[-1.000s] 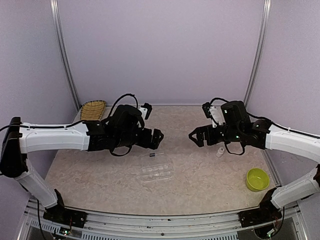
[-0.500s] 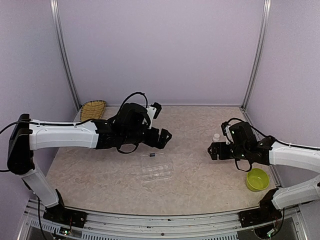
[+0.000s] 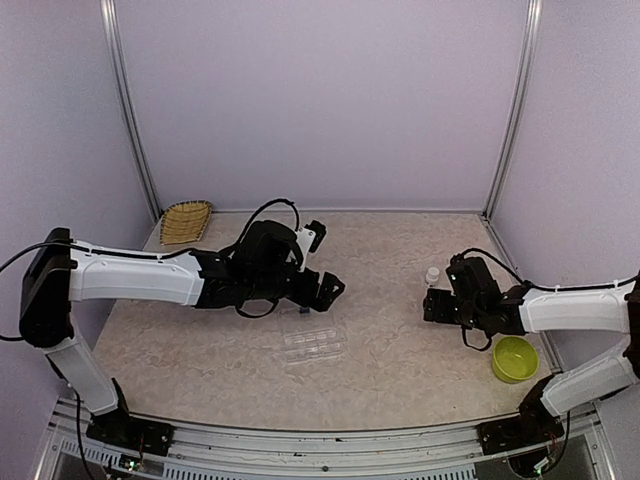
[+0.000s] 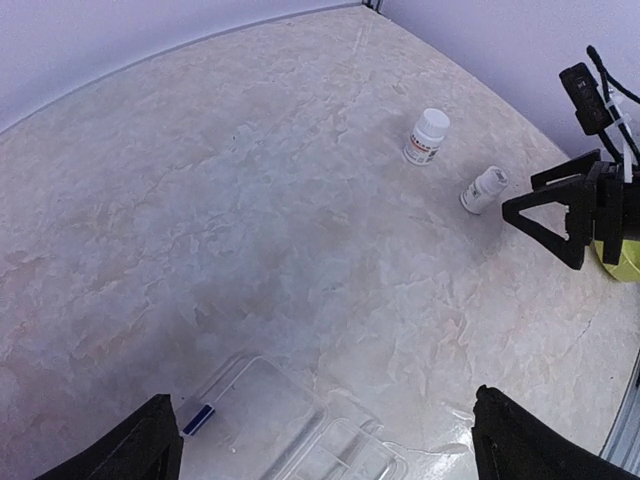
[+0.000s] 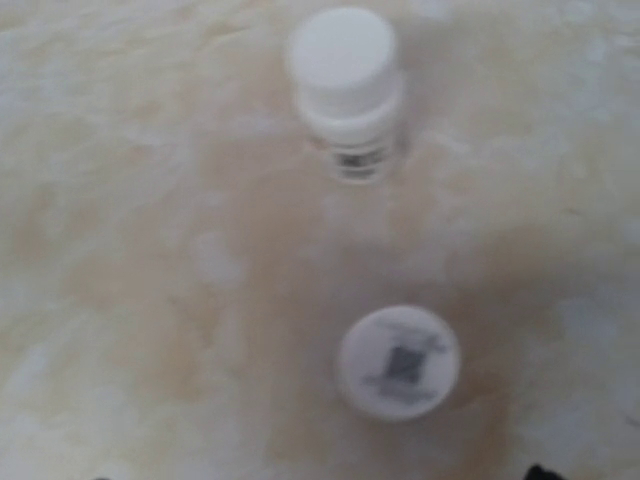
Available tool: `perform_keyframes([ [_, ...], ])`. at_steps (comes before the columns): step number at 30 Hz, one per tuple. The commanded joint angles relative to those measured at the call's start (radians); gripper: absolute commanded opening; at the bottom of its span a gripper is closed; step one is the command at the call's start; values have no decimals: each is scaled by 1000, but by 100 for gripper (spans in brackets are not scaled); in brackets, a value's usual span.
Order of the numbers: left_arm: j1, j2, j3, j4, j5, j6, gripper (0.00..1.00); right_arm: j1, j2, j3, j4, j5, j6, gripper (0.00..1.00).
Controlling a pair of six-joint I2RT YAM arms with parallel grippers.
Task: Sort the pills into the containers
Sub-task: Pick up the pill bottle from the center of the board.
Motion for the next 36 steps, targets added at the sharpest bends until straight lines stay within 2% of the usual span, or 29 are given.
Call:
perform_keyframes([
  [1,-6,-29,-37,68,16,-4,99,-14,72,17,55,122,19,86],
  [10,-21,-37,-82,90,-3,-18,99,-46,231,65,134,129,-17,76],
  [13,-21,-35,-79,85,-10,-18,99,-51,262,66,176,101,-38,66],
  [18,-22,-32,-84,83,-17,-32,99,-51,281,75,188,81,-80,41],
  [22,-23,-34,-84,69,-25,-38,99,-52,266,76,181,72,-111,32],
  [27,-23,-43,-82,44,-38,-37,99,-50,249,84,169,21,-165,24],
  [36,-21,-60,-76,-2,-61,-26,99,45,206,85,178,-124,-295,21],
])
